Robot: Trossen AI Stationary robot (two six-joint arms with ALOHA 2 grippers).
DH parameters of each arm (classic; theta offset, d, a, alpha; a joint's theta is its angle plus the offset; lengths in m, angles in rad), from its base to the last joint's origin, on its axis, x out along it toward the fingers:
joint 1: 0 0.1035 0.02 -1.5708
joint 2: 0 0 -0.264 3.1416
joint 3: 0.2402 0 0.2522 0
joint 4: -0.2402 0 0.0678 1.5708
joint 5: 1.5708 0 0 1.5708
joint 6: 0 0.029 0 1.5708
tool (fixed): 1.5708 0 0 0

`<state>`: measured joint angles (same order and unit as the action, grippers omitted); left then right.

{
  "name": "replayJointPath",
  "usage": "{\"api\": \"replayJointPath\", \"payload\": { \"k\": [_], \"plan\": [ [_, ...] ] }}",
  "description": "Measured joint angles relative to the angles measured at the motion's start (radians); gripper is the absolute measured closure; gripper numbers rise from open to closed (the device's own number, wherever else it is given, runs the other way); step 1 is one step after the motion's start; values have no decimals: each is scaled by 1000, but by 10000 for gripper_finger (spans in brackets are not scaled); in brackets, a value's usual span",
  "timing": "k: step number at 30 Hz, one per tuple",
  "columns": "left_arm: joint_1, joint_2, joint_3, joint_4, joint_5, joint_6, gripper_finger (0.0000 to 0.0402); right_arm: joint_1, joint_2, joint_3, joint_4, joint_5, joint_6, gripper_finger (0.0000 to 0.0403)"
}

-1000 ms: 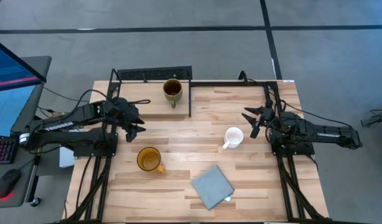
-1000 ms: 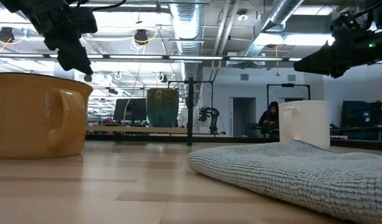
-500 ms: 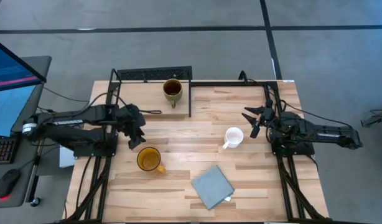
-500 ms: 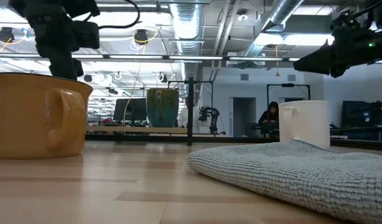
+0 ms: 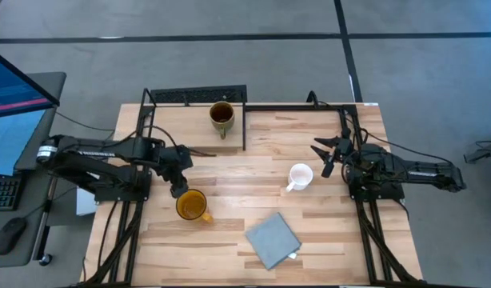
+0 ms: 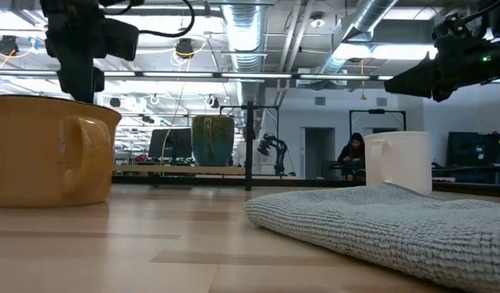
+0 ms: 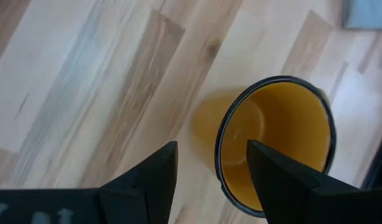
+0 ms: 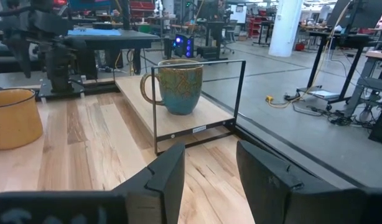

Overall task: Stack small to large cups/mugs on shelf
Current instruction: Put the yellow mug on the shelf

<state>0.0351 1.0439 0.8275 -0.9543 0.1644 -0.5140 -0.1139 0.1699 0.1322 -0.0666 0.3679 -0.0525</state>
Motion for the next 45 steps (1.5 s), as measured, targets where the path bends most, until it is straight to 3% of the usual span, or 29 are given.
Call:
{"api": "replayJointPath", "payload": {
  "k": [12,21,45],
  "plan": [
    [-155,112,43,-35,-81,-122,219,0,0,0,0,0,0,234],
    [-160,154,43,-41,-38,-122,219,0,0,0,0,0,0,234],
    [-160,154,33,-41,-75,-101,219,0,0,0,-1,-3,0,234]
  ]
}}
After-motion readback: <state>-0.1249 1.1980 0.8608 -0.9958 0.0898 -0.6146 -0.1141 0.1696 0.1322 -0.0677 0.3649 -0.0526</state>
